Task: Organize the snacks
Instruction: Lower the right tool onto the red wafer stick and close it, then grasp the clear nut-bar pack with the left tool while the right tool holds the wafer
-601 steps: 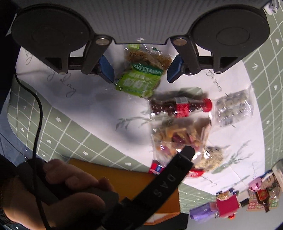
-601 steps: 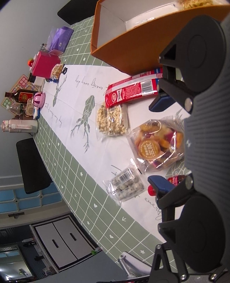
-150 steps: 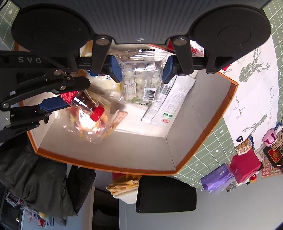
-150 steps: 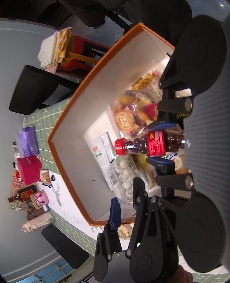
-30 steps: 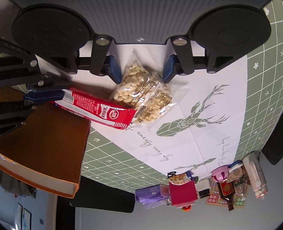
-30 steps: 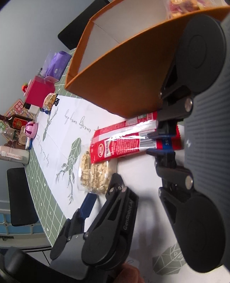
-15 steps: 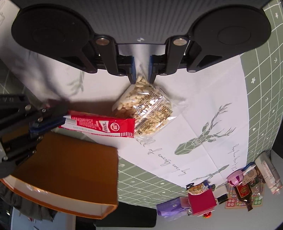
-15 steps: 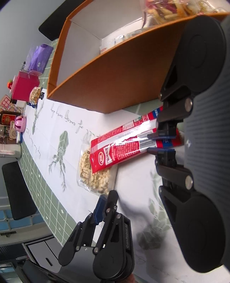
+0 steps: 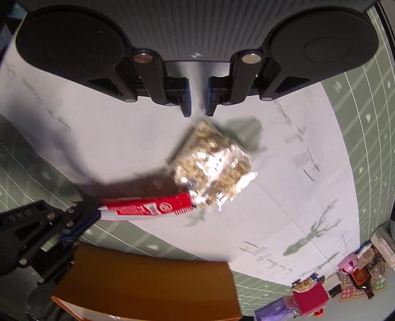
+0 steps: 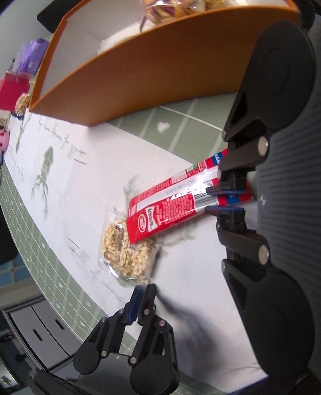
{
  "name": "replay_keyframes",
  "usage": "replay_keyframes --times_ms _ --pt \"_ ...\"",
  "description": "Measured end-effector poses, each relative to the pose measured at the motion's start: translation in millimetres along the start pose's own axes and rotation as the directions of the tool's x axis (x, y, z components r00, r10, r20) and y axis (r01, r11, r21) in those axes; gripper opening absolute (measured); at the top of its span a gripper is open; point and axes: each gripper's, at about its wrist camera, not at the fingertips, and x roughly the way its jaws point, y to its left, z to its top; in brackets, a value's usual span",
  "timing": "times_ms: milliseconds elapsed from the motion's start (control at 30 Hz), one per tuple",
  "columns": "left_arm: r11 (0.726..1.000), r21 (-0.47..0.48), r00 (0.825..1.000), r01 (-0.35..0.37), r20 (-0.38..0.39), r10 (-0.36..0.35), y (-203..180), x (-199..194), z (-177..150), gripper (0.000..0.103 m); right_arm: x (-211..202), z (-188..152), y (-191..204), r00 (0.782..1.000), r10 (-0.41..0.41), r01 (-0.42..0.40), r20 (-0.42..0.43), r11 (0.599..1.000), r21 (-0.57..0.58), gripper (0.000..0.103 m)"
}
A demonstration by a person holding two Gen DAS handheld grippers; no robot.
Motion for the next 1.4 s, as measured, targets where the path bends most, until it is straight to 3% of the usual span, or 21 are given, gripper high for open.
replay_keyframes --times_ms 33,67,133,200,267,300,333,400,467,533,700,900,1033,1200,1400 --pt "1.000 0.012 1.000 0.017 -0.016 -0.016 -6 -4 -5 0.039 -1 -4 2 1.000 0.006 -0.006 -0.010 1.000 -0.007 0.006" --pt "0.999 0.028 0.999 0.022 -0.030 -0.021 -11 -7 -8 0.066 -2 -8 4 1.000 0.011 -0.011 -0.021 1.000 -0.013 0.006" --pt "0.996 0.094 1.000 0.005 -0.005 -0.004 -24 -18 -17 0.091 -4 -16 6 0.999 0.023 -0.024 -0.038 0.999 -0.025 0.007" --pt "0.986 0.161 0.998 -0.035 0.054 0.026 -30 -26 -21 0.091 -6 -20 7 0.999 0.018 -0.019 -0.040 0.999 -0.041 0.014" --pt "0.984 0.161 0.994 -0.077 0.086 0.063 -27 -27 -19 0.091 -9 -18 6 1.000 0.002 -0.002 -0.012 0.999 -0.043 0.037" --pt "0.988 0.131 0.993 -0.085 0.097 0.072 -22 -27 -16 0.091 -11 -16 6 1.000 -0.014 0.015 0.016 0.999 -0.041 0.056" --pt "0.993 0.084 0.992 -0.084 0.106 0.074 -15 -25 -12 0.091 -12 -13 6 0.999 -0.028 0.030 0.038 0.999 -0.040 0.068" --pt "0.997 -0.006 0.989 -0.074 0.125 0.074 -2 -21 -4 0.091 -12 -7 5 0.996 -0.052 0.055 0.076 0.998 -0.037 0.078" --pt "0.995 -0.088 0.987 -0.053 0.145 0.065 9 -19 2 0.091 -8 -1 5 0.996 -0.045 0.049 0.077 0.998 -0.046 0.079" --pt "0.993 -0.109 0.985 -0.033 0.163 0.051 16 -17 8 0.091 2 3 5 0.997 -0.039 0.042 0.062 0.998 -0.056 0.080" --pt "0.993 0.027 0.971 -0.114 0.216 0.105 4 -19 15 0.091 27 4 8 0.997 -0.072 0.074 0.027 0.992 -0.103 0.080" --pt "0.985 0.145 0.968 -0.093 0.246 0.056 -4 -17 29 0.092 30 7 -7 0.999 -0.030 0.030 -0.012 0.998 -0.052 0.058" --pt "0.980 0.194 0.981 -0.044 0.193 0.005 4 -7 43 0.093 27 7 -19 0.999 -0.016 0.016 -0.048 1.000 -0.005 0.055" --pt "0.953 0.303 0.994 0.005 0.098 -0.036 11 11 54 0.093 21 -2 -29 0.999 -0.020 0.022 -0.049 0.999 0.026 0.055" --pt "0.919 0.385 0.996 0.091 -0.025 -0.088 11 30 62 0.093 21 -5 -32 0.999 -0.019 0.020 -0.044 0.999 0.026 0.056"
